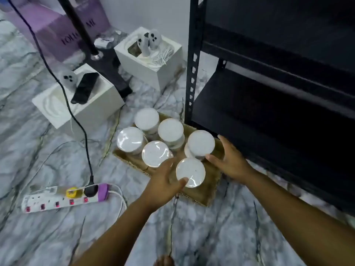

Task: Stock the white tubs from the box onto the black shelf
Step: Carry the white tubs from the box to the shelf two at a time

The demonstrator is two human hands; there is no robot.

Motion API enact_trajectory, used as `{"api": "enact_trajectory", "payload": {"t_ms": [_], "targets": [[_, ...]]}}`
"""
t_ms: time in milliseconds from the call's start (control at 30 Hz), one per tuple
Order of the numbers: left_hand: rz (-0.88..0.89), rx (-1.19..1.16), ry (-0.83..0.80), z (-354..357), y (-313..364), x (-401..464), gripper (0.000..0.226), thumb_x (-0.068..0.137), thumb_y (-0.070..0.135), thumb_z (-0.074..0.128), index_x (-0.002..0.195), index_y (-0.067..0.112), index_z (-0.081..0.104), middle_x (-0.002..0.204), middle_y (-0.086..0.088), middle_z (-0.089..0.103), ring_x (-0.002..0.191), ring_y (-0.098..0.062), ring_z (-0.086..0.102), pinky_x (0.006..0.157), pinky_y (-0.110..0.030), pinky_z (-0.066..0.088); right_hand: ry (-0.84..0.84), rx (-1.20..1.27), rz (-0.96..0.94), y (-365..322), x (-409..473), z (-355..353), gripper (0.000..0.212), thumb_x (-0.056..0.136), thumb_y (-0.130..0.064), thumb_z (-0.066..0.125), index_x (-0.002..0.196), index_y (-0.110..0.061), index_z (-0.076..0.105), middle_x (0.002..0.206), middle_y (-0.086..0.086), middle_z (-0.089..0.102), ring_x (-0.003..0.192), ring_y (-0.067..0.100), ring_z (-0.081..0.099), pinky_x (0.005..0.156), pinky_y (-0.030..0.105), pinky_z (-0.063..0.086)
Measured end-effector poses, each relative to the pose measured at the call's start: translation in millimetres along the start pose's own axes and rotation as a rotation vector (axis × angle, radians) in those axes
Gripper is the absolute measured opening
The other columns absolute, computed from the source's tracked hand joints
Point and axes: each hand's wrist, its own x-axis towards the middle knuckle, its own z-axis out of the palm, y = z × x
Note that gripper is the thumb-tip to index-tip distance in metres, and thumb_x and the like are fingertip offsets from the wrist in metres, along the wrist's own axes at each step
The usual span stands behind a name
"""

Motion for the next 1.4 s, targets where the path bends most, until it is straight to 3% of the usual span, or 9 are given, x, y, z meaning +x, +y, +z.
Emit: {"api": "enact_trajectory", "payload": {"t_ms": [100,267,500,633,867,1000,1167,1300,1400], "targets": [[0.009,-0.102,0.009,17,-31,15,0.081,0.073,0.045,0.076,0.134,0.046,0.022,0.125,0.045,0.025,0.109,0.033,0.028,0.077,0.011,0.024,0.04,0.075,-0.016,29,25,17,0.1,0.074,-0.052,0.071,0.149,-0.03,0.009,0.156,-0.003,0.02,0.143,0.018,0.021,0.114,0.044,0.027],[0.055,-0.115,-0.071,38,-75,36,0.111,0.061,0.044,0.086,0.143,0.043,0.011,0.144,0.029,0.025,0.128,0.023,0.024,0.092,0.006,0.026,0.042,0.177,-0.092,53,50,35,0.104,0.07,-0.037,0.081,0.149,-0.031,0.013,0.147,-0.008,0.028,0.135,0.009,0.021,0.108,0.032,0.024],[0.125,-0.081,-0.092,51,-87,48,0.101,0.065,0.024,0.087,0.141,0.037,0.02,0.129,0.042,0.033,0.127,0.014,0.032,0.094,0.0,0.031,0.048,0.309,-0.179,63,65,54,0.098,0.064,-0.027,0.086,0.139,-0.036,0.023,0.131,-0.02,0.038,0.117,-0.013,0.037,0.092,0.005,0.033],[0.143,-0.081,-0.057,57,-87,51,0.096,0.064,0.021,0.087,0.135,0.043,0.025,0.125,0.043,0.036,0.125,0.014,0.035,0.093,0.0,0.032,0.082,0.343,-0.201,60,68,58,0.098,0.063,-0.027,0.087,0.138,-0.034,0.024,0.133,-0.011,0.039,0.122,0.003,0.039,0.096,0.021,0.037],[0.133,-0.111,-0.003,62,-87,51,0.105,0.058,0.029,0.09,0.135,0.05,0.021,0.13,0.04,0.035,0.126,0.012,0.035,0.095,-0.002,0.032,0.138,0.355,-0.244,57,67,64,0.1,0.06,-0.028,0.088,0.137,-0.033,0.025,0.135,-0.01,0.039,0.126,0.006,0.039,0.102,0.027,0.039],[0.142,-0.117,0.037,62,-87,51,0.099,0.053,0.039,0.089,0.134,0.041,0.032,0.132,0.023,0.043,0.126,0.004,0.041,0.102,-0.019,0.039,0.18,0.346,-0.255,59,66,65,0.097,0.057,-0.033,0.09,0.133,-0.031,0.03,0.133,-0.008,0.041,0.124,0.007,0.041,0.102,0.033,0.042],[0.155,-0.143,0.084,60,-80,46,0.096,0.051,0.043,0.087,0.129,0.043,0.031,0.128,0.026,0.041,0.124,0.005,0.04,0.096,-0.011,0.038,0.212,0.35,-0.235,60,52,58,0.095,0.058,-0.028,0.09,0.129,-0.034,0.027,0.122,-0.021,0.04,0.113,-0.008,0.041,0.088,0.016,0.041],[0.157,-0.18,0.094,57,-70,38,0.096,0.05,0.043,0.086,0.125,0.046,0.027,0.128,0.03,0.04,0.122,0.011,0.04,0.091,-0.004,0.038,0.237,0.374,-0.219,64,33,50,0.1,0.053,-0.031,0.091,0.127,-0.037,0.024,0.123,-0.016,0.04,0.111,-0.002,0.043,0.086,0.019,0.044],[0.139,-0.225,0.135,53,-62,33,0.096,0.045,0.048,0.085,0.122,0.048,0.027,0.127,0.026,0.042,0.12,0.009,0.042,0.089,-0.005,0.04,0.247,0.401,-0.254,64,18,46,0.101,0.049,-0.034,0.086,0.129,-0.036,0.024,0.122,-0.028,0.037,0.111,-0.017,0.04,0.08,0.006,0.042]]}}
